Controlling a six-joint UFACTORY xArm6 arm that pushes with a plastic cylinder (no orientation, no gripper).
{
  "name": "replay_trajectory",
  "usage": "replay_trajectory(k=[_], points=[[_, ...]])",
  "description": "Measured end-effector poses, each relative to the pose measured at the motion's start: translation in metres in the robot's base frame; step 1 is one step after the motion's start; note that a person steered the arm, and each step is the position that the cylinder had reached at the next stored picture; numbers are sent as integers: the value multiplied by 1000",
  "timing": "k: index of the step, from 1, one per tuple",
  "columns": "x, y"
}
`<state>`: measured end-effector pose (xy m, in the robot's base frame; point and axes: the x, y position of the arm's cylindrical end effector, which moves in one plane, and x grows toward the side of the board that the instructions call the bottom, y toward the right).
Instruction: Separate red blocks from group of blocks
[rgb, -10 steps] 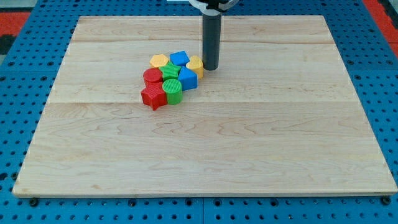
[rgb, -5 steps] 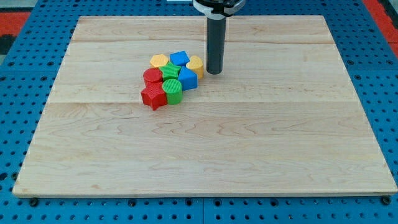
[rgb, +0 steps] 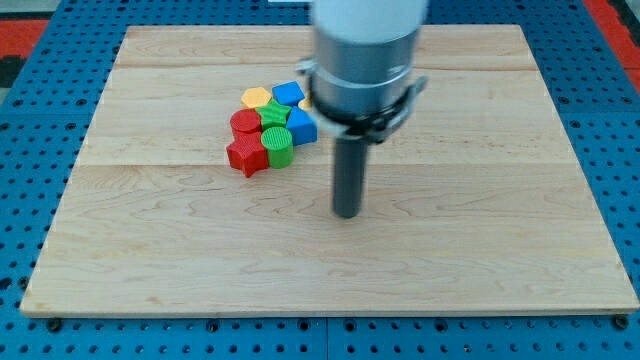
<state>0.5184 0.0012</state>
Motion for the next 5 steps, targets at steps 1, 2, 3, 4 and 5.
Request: replay_trajectory(k=[1, 2, 3, 4, 5], points=[[-11, -42], [-44, -64], [-44, -72], [-59, -30], [-100, -31]])
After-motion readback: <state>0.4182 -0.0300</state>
